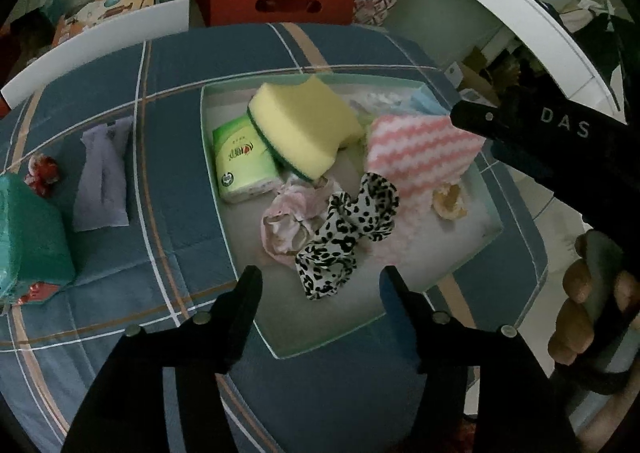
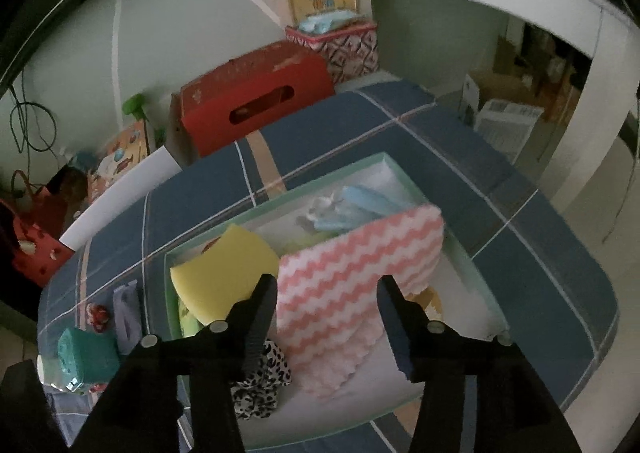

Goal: Organize soft objects
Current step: 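Move both tools back over the table toward the lavender packet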

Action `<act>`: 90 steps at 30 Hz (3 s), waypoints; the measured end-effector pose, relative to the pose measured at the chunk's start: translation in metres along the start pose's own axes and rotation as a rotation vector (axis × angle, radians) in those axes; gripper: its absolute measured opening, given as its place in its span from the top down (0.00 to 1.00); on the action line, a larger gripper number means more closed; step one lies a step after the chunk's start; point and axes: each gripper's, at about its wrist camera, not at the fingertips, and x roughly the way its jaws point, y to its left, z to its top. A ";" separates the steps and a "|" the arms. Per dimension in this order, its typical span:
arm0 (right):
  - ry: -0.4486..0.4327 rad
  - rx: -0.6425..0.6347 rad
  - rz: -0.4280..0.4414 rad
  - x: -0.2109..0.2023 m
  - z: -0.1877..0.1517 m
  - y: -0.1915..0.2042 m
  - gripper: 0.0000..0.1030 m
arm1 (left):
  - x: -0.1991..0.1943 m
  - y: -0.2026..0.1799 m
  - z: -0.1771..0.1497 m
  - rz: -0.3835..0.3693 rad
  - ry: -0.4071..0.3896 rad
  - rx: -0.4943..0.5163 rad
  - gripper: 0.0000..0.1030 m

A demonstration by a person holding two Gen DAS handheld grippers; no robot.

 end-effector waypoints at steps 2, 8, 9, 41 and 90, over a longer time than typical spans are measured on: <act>-0.009 -0.005 -0.002 -0.003 0.001 0.003 0.43 | -0.005 0.001 0.000 -0.003 -0.007 -0.003 0.39; -0.012 -0.027 -0.002 -0.004 0.001 0.010 0.43 | -0.023 0.018 0.002 0.004 -0.045 -0.059 0.39; -0.010 -0.029 -0.001 -0.003 0.000 0.010 0.43 | -0.026 0.022 0.002 0.005 -0.053 -0.070 0.39; -0.080 -0.160 0.154 -0.015 -0.006 0.071 0.00 | -0.066 0.106 0.003 0.189 -0.243 -0.339 0.02; 0.251 -0.400 0.200 0.111 -0.034 0.252 0.00 | -0.136 0.307 0.024 0.322 -0.187 -0.594 0.02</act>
